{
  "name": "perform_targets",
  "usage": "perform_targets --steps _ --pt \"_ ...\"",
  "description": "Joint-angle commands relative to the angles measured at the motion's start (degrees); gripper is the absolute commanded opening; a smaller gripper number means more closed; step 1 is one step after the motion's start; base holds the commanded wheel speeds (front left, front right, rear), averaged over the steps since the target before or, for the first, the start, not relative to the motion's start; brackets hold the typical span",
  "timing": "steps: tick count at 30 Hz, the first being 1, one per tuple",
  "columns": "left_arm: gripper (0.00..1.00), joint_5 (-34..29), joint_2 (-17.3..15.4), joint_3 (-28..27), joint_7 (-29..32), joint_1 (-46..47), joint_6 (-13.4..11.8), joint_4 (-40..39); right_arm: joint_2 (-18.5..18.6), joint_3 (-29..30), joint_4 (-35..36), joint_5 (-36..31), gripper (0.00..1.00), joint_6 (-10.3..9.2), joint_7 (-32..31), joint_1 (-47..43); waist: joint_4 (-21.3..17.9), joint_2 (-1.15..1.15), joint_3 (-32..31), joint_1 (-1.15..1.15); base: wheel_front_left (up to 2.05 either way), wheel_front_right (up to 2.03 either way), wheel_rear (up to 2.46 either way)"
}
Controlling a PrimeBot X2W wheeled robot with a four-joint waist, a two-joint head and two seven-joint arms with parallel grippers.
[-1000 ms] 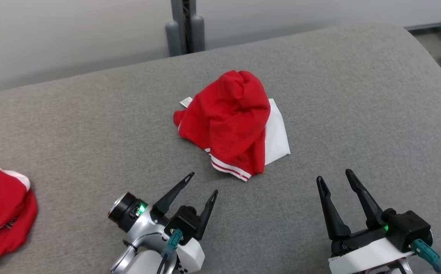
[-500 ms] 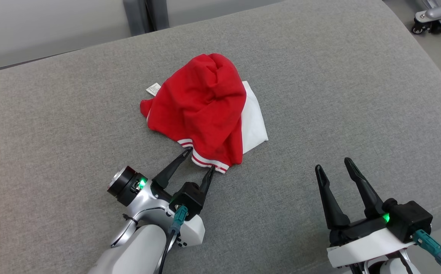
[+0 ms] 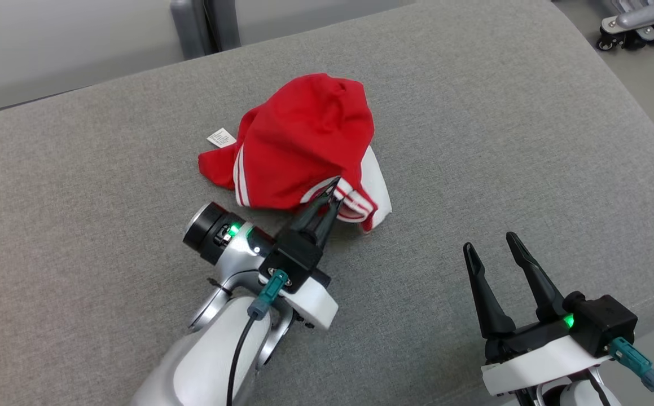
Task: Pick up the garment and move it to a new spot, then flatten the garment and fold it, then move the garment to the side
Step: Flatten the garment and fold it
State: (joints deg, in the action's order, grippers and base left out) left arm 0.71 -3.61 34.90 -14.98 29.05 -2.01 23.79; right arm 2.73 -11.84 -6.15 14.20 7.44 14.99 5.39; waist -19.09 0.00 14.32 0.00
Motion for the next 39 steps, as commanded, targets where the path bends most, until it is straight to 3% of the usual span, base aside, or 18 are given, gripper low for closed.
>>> perform_targets --steps 1,5,7,18,23,29,39 --pt "0.0 1.79 0.03 -0.5 -0.28 1.39 0.62 -1.4 0.32 -0.17 -0.11 0.29 1.0 0.09 0.31 0.0 -0.19 0.0 -0.73 0.0 0.0 0.0 0.0" --pt "0.0 7.79 0.57 -0.75 -0.28 3.83 2.92 -5.7 0.31 -0.82 -0.76 0.26 1.0 0.09 0.31 -0.76 -0.57 0.0 -2.8 0.0 0.0 0.0 0.0" --pt "0.0 12.68 0.7 0.12 -0.27 6.16 2.81 -8.13 0.32 -1.26 -1.05 0.2 1.0 0.09 0.31 -1.08 -0.93 0.0 -3.93 0.0 0.0 0.0 0.0" --pt "0.0 34.94 0.59 6.88 -0.27 19.02 -4.33 -14.63 0.32 -2.89 -2.24 -0.48 1.0 0.08 0.31 -2.51 -2.03 0.0 -9.19 0.0 0.0 0.0 0.0" --pt "0.0 39.66 0.47 6.34 -0.26 16.53 -7.31 -12.39 0.33 -2.28 -2.04 -0.53 1.0 0.08 0.31 -3.32 -1.15 0.0 -9.56 0.0 0.0 0.0 0.0" --pt "0.0 51.43 0.62 -1.21 -0.28 6.36 -7.74 -4.75 0.33 -1.6 -2.59 -1.81 1.0 0.08 0.31 -4.8 2.48 0.0 -9.72 0.0 0.0 0.0 0.0" --pt "0.0 43.19 0.59 -21.3 -0.28 -0.87 -7.11 2.2 0.33 -2.4 -2.68 -2.16 1.0 0.08 0.31 -3.73 4.32 0.0 -9.91 0.0 0.0 0.0 0.0"
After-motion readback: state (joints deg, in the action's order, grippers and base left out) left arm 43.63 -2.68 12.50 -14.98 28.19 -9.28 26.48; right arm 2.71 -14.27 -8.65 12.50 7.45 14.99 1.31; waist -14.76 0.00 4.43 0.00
